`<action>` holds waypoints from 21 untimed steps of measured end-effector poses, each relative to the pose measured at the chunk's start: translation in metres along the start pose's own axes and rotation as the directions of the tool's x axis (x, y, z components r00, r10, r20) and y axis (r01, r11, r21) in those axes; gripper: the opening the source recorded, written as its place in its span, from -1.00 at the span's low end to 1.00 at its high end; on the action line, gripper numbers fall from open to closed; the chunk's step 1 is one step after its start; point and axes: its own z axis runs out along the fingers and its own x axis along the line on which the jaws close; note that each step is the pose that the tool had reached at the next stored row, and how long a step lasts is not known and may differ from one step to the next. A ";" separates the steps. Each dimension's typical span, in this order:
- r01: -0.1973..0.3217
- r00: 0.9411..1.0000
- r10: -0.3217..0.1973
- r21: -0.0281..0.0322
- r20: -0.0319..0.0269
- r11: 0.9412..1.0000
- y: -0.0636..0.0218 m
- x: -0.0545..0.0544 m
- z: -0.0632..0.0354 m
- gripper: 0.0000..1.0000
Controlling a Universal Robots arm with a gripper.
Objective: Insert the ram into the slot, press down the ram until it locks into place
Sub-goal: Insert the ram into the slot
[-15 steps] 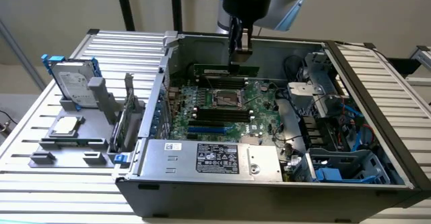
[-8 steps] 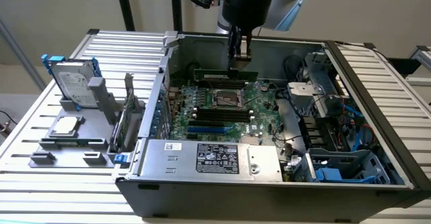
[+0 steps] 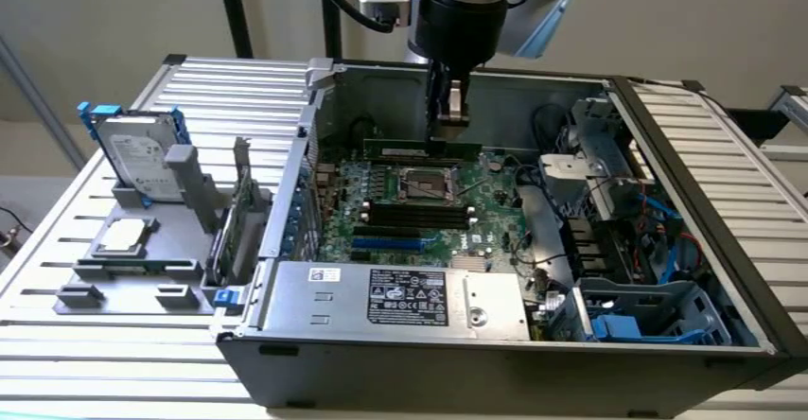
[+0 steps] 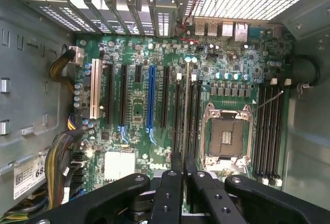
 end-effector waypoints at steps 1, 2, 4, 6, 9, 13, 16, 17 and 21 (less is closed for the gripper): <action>0.000 1.000 0.000 0.000 0.000 1.000 0.0000 0.000 0.0002 -0.74; 0.000 1.000 0.000 0.000 0.000 1.000 0.0000 0.000 0.0004 -0.74; 0.000 1.000 0.000 0.000 0.000 1.000 -0.0001 0.001 0.0008 -0.74; 0.000 1.000 0.000 -0.002 0.000 1.000 -0.0004 0.002 0.0011 -0.74; 0.000 1.000 0.000 -0.002 0.000 1.000 -0.0009 0.004 0.0029 -0.74; 0.000 1.000 0.000 -0.002 0.000 1.000 -0.0016 0.007 0.0077 -0.74; 0.000 1.000 0.000 -0.002 0.000 1.000 -0.0023 0.008 0.0132 -0.74; 0.000 1.000 0.000 -0.002 0.000 1.000 -0.0025 0.009 0.0150 -0.74; 0.000 1.000 0.000 -0.002 0.000 1.000 -0.0035 0.009 0.0222 -0.74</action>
